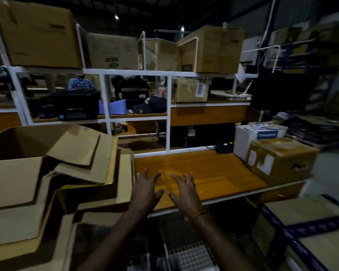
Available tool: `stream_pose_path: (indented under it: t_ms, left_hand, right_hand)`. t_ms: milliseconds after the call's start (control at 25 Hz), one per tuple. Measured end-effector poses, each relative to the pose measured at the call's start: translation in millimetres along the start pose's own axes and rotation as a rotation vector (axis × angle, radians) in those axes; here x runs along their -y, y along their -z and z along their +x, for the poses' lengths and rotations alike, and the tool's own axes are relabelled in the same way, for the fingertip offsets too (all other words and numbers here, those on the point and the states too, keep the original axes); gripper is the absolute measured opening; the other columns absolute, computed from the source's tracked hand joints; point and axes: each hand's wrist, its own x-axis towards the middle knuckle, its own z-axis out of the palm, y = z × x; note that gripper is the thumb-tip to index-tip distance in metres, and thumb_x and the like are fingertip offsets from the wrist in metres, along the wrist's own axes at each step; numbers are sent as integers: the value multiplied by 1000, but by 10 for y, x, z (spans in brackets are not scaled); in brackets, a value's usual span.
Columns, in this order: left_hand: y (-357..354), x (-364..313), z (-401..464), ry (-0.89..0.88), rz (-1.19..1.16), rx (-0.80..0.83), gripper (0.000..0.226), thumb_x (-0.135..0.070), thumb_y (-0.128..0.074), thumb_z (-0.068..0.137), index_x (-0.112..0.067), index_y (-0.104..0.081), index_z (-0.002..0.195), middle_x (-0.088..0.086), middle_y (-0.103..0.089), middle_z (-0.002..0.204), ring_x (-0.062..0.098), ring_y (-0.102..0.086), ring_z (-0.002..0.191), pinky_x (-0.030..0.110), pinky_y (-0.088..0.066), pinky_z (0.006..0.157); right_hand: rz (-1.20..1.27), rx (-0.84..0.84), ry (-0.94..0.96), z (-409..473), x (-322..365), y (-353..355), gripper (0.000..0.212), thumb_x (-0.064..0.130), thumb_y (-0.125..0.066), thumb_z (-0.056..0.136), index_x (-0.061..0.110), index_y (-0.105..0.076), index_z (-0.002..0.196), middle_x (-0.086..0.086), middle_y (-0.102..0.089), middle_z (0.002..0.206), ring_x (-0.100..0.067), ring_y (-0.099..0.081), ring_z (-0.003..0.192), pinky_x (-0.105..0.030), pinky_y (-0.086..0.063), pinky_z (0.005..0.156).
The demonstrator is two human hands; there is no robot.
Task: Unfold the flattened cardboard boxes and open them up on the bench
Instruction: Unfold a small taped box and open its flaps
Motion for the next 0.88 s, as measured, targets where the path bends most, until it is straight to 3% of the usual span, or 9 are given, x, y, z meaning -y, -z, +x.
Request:
stream_pose_path:
  t_ms: [200, 400, 520, 880]
  left_hand:
    - [-800, -1197, 150, -111, -83, 109, 68, -39, -65, 92, -34, -30, 150, 12, -12, 162, 34, -23, 147, 44, -42, 106]
    - [-1400, -2161, 315, -237, -108, 199, 74, -32, -66, 93, -33, -24, 153, 10, -9, 164, 34, -16, 149, 48, -41, 108]
    - [-1683, -2563, 473, -308, -124, 234, 74, -29, -66, 93, -33, -22, 154, 11, -7, 164, 35, -16, 149, 47, -42, 107]
    - [-2562, -3334, 1404, -413, -123, 295, 80, -31, -66, 93, -34, -16, 155, 11, -6, 164, 34, -18, 148, 43, -45, 105]
  right_hand:
    - [-27, -58, -168, -146, -1234, 680, 60, 25, -63, 95, 33, -35, 148, -7, -8, 159, -35, -27, 140, -47, -45, 101]
    - [-37, -144, -261, -316, -2107, 1206, 61, 25, -61, 97, 33, -31, 150, -8, -4, 161, -34, -25, 143, -47, -41, 105]
    - [-52, -166, -325, -299, -2493, 1409, 64, 27, -62, 96, 34, -30, 150, -9, -3, 162, -34, -19, 146, -51, -36, 110]
    - [-99, -226, -438, 302, -3579, 1765, 65, 31, -62, 95, 29, -29, 151, -9, -5, 161, -33, -25, 144, -46, -41, 107]
